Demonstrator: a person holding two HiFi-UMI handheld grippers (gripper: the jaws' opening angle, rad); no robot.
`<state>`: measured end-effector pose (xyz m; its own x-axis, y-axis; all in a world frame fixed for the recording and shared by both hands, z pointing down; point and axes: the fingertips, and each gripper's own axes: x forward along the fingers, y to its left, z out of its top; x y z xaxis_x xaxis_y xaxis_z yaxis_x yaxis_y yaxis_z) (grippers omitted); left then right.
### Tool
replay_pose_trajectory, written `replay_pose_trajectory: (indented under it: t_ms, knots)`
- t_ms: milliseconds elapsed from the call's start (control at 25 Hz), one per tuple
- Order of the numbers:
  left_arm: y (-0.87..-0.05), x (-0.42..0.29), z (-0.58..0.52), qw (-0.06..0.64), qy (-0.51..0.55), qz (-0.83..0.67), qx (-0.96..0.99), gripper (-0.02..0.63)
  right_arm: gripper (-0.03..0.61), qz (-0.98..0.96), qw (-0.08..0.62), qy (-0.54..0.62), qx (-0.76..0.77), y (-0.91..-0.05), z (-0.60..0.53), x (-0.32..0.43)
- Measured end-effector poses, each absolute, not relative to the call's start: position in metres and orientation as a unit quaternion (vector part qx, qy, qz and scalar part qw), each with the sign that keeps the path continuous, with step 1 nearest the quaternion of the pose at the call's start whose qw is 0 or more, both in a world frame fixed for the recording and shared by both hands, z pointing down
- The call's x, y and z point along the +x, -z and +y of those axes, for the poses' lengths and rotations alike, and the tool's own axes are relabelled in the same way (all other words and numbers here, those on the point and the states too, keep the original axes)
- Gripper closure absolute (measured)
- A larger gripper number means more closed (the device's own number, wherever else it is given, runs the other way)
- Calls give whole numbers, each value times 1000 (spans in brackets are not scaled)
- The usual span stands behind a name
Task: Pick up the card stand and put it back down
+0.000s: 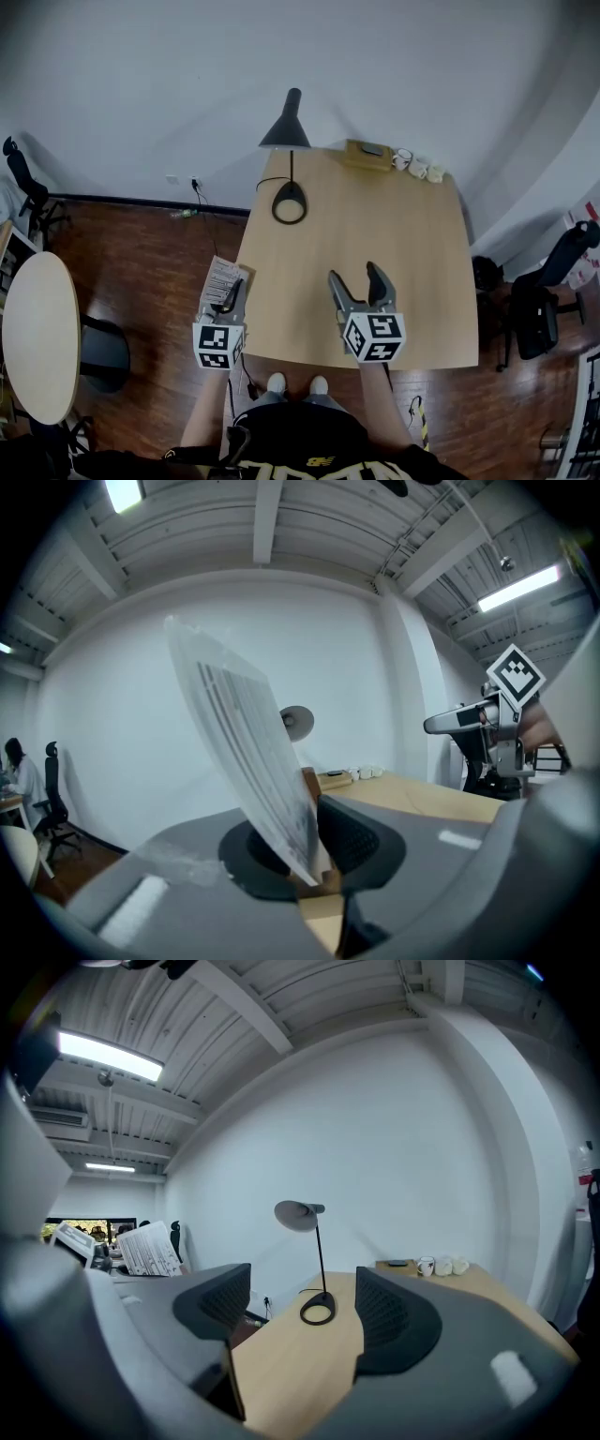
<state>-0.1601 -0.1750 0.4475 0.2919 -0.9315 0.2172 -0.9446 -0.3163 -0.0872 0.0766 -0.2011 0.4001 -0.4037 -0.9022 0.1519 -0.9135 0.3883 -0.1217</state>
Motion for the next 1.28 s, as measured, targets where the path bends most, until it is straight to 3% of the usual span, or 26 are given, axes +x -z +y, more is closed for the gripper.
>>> replay_pose_trajectory:
  t_ms: [760,1280]
  knots:
    - [-514,-222,-292,27,-202,-425,882,552,222,-834,90,-159,521,-488,-245,46]
    - [-618,-173,-404,37,-217,-275,936,554,222,-830,96,-208,508,-583,-297,30]
